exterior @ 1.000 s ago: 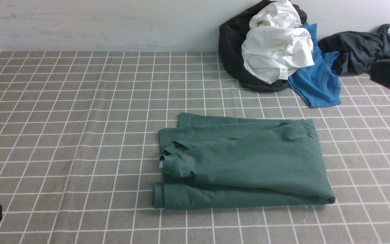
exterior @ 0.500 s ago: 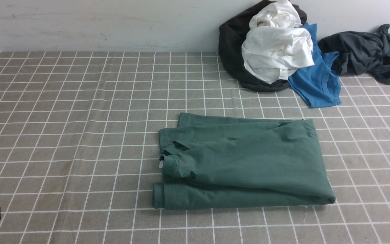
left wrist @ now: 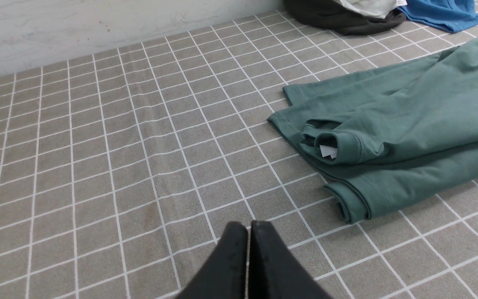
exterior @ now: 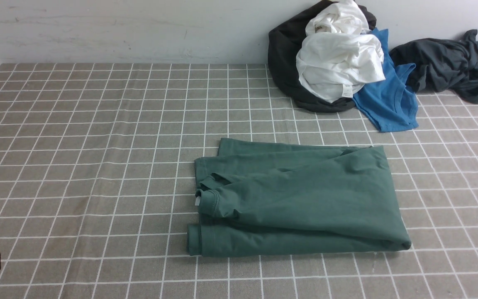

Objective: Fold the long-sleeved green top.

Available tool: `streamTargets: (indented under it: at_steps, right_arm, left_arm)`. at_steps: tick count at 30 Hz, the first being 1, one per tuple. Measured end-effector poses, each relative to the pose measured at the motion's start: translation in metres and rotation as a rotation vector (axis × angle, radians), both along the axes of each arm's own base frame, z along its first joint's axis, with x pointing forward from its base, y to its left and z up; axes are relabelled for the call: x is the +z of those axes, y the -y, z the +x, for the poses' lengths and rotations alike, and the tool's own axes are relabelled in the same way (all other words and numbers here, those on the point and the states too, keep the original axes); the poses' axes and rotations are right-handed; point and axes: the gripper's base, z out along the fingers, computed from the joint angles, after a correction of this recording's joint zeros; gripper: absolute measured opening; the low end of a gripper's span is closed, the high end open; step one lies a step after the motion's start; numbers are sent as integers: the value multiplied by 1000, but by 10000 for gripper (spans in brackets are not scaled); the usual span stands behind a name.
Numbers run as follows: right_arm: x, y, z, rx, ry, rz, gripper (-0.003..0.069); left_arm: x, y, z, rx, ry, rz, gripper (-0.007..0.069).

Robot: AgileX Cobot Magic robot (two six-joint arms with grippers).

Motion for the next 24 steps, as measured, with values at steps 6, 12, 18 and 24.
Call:
streamTargets:
  at_steps: [6, 12, 18, 24]
  right_arm:
    - [-1, 2, 1, -18, 7, -21, -14]
    - [-34, 7, 7, -90, 42, -44, -14]
    - [-114, 24, 0, -275, 84, -94, -14]
    - [-186, 36, -14, -436, 5, -18, -14]
  left_arm:
    - [0, 0, 0, 0, 0, 0, -7]
    - [0, 0, 0, 0, 1, 0, -7]
    - [0, 0, 0, 0, 1, 0, -7]
    - [0, 0, 0, 0, 1, 0, -7]
